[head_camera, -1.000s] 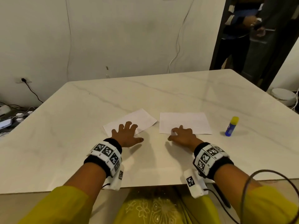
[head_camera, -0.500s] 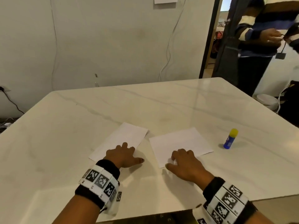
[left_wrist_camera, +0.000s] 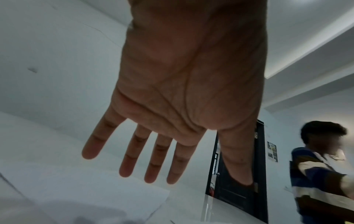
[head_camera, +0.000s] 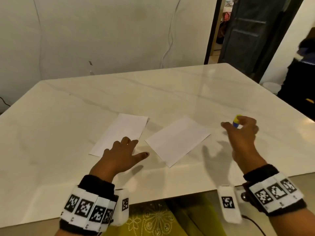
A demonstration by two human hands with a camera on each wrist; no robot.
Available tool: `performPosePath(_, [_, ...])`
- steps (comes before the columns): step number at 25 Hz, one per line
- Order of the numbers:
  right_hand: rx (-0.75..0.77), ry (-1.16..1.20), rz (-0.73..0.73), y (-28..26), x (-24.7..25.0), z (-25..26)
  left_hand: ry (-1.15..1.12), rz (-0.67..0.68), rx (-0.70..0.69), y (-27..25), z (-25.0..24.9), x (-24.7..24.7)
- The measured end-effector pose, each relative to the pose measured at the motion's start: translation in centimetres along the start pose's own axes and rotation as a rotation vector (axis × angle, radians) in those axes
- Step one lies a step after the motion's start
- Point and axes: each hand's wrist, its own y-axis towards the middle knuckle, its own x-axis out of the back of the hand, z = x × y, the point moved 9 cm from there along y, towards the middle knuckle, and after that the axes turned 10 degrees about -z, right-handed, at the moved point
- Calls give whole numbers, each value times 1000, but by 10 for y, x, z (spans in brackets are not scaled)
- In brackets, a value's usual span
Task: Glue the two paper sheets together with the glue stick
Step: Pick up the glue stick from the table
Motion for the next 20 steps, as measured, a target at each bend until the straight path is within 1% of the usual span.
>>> performPosePath(1, [-95,3,-59,12,8,-8,14,12,22,-3,6,0])
performPosePath(2, [-181,-9,-74,22,11,-14,34,22,46,-4,13,0])
performPosePath(4, [-285,-64,-42,34,6,-27,65,52,93,-3,28,-1])
performPosePath(7, [-311,-203,50,43,-13,-43,43,78,137,-2,43,-2])
performPosePath(9, [-285,-270,69,53,-23,-54,-5,47,139,-3,46,2])
performPosePath(11, [-219,-323,55,64,-30,-62,-52,-29,139,-9,45,8])
performPosePath(13, [-177,-344,50,69,-34,-68,-90,-134,130,-16,42,16])
performPosePath(14, [-173,-324,55,69,-36,-69,-106,-184,116,-19,39,19])
performPosePath(16, [-166,-202,85,53,-41,-60,-147,-295,75,-24,30,27])
performPosePath(18, [-115,-32,208,17,-55,-38,-224,-445,7,-27,18,39])
performPosePath(20, [-44,50,407,-33,-78,-13,-406,-570,-79,-26,4,51])
